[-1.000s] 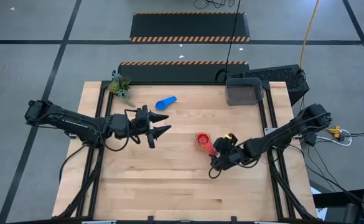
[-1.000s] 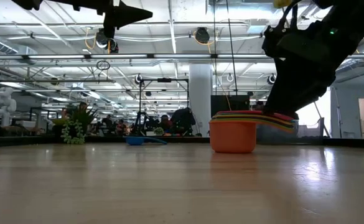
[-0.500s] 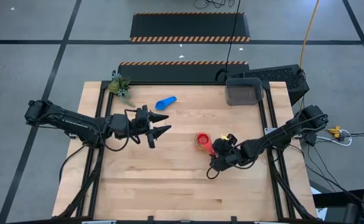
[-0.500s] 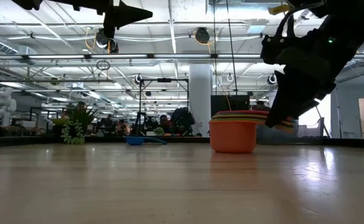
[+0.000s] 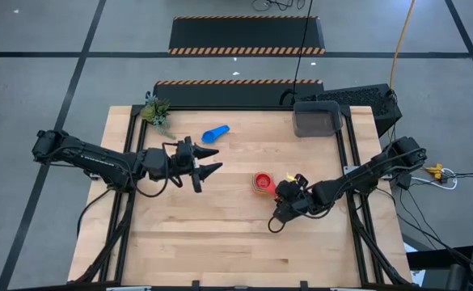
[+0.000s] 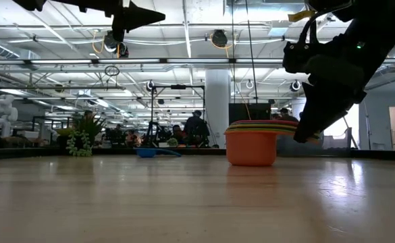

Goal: Nest measuring cups in basket
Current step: Stack the light red measuring cup on top of the light blue measuring cup, then stack the blue measuring cup on top of the light red measuring cup

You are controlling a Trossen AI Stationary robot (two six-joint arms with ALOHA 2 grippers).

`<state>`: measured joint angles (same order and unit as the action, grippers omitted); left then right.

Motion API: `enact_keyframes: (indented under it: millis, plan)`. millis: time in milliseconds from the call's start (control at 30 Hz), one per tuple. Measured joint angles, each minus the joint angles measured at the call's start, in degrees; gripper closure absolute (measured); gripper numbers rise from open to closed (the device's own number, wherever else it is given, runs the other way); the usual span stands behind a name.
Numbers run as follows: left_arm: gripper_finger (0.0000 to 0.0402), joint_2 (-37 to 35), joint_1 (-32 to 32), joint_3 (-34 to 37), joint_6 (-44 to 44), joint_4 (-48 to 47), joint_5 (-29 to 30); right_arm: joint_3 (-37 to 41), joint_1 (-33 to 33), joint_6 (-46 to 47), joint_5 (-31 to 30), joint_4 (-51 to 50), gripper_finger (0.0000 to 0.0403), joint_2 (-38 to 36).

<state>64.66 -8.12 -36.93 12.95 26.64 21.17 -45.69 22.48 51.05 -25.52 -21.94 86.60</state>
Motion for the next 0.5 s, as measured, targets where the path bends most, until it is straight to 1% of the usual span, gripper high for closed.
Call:
enact_keyframes:
  millis: [133,333,400,500]
  plan:
    - [0.0165,0.00,0.04,0.00,-0.20,-1.63,3.45,0.00,0.00,-1.22,0.00,-0.13,0.0171,-1.28]
    - [0.0165,1.43,0.04,-0.02,1.73,-4.25,14.90,0.00,-0.01,-5.03,0.04,-1.02,0.0100,-5.59]
    - [0.0165,2.74,0.44,-0.02,1.74,-4.75,17.05,0.00,0.00,-6.78,0.07,-1.38,0.0086,-7.30]
    - [0.0165,4.65,1.79,-0.02,1.78,-6.44,17.88,0.00,0.00,-9.65,0.04,-1.75,0.0078,-10.55]
